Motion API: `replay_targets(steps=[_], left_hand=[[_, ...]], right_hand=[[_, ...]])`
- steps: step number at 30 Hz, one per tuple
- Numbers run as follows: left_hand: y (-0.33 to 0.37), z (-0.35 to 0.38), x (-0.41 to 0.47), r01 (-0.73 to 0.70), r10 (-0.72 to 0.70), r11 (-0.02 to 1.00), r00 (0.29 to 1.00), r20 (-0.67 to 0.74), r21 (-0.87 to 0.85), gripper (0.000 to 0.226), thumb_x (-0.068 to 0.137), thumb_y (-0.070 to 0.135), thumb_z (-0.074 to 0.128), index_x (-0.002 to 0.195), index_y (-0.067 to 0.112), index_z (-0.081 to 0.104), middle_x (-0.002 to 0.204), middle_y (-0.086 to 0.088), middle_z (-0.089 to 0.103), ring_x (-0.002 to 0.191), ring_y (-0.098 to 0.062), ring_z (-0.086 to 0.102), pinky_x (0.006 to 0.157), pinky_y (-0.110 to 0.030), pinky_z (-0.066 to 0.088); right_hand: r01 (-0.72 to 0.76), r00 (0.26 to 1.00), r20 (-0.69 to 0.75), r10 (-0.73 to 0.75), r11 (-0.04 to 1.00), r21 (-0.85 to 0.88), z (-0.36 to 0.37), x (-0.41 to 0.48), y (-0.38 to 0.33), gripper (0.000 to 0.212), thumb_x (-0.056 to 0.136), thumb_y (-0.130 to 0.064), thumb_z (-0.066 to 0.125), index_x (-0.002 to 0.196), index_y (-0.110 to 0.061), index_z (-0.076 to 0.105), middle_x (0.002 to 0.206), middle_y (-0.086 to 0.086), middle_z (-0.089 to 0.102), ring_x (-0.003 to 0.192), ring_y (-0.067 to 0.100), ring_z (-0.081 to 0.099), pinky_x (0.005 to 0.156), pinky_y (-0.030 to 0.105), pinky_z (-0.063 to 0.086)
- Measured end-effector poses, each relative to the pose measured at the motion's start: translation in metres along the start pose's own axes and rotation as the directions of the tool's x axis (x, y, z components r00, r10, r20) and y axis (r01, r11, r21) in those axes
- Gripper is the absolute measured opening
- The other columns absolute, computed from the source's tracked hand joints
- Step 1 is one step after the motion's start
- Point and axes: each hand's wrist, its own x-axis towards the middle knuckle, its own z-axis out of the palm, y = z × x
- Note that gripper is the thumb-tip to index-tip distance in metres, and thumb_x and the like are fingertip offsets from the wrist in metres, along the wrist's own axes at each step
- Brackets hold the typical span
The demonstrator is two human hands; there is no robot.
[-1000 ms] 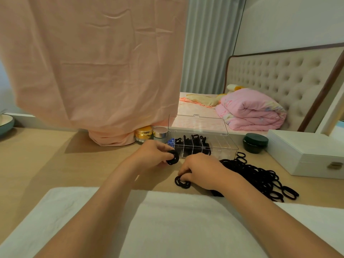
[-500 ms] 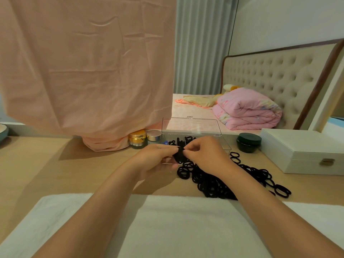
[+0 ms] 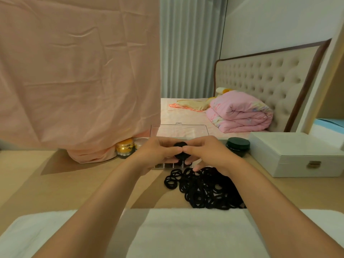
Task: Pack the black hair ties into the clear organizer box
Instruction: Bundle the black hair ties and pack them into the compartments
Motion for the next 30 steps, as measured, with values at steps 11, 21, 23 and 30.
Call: replay_targets(steps=[11, 21, 23, 30], left_hand=[[0.004, 0.013, 0.069, -0.131, 0.217, 0.896, 0.963, -0.16, 0.425, 0.027, 0.094, 0.042, 0.065, 0.118, 0.03, 0.067, 0.109, 0.011, 0.068, 0.104, -0.008, 0.063, 0.085, -0.026, 0.05], [-0.041, 0.009, 0.091, -0.098, 0.201, 0.679, 0.978, -0.056, 0.728, 0.038, 0.098, 0.031, 0.058, 0.136, 0.03, 0.059, 0.137, 0.002, 0.059, 0.129, -0.019, 0.05, 0.111, -0.043, 0.042], [-0.041, 0.009, 0.092, -0.112, 0.211, 0.655, 0.977, -0.039, 0.747, 0.038, 0.097, 0.032, 0.057, 0.135, 0.031, 0.06, 0.134, 0.001, 0.061, 0.129, -0.02, 0.05, 0.11, -0.045, 0.043], [-0.038, 0.01, 0.086, -0.177, 0.237, 0.652, 0.971, 0.024, 0.737, 0.031, 0.097, 0.03, 0.057, 0.126, 0.03, 0.066, 0.122, 0.001, 0.066, 0.113, -0.018, 0.058, 0.1, -0.041, 0.048]], right_hand=[[-0.105, 0.977, -0.189, 0.098, 0.994, -0.029, -0.048, 0.052, -0.004, 0.018, 0.091, -0.012, 0.075, 0.106, -0.004, 0.07, 0.095, 0.016, 0.075, 0.068, 0.02, 0.073, 0.052, 0.026, 0.06], [-0.223, 0.966, -0.243, 0.085, 0.747, -0.626, -0.034, 0.098, 0.021, 0.036, 0.08, -0.032, 0.081, 0.102, -0.003, 0.08, 0.1, 0.012, 0.078, 0.095, 0.025, 0.072, 0.087, 0.042, 0.06], [-0.24, 0.968, -0.231, 0.102, 0.661, -0.711, -0.028, 0.105, 0.024, 0.032, 0.083, -0.034, 0.078, 0.101, -0.008, 0.08, 0.097, 0.008, 0.077, 0.093, 0.026, 0.072, 0.084, 0.04, 0.061], [-0.176, 0.978, -0.099, 0.184, 0.468, -0.866, -0.021, 0.108, 0.021, 0.022, 0.096, -0.015, 0.055, 0.103, -0.004, 0.073, 0.087, 0.009, 0.065, 0.078, 0.026, 0.059, 0.068, 0.032, 0.046]])
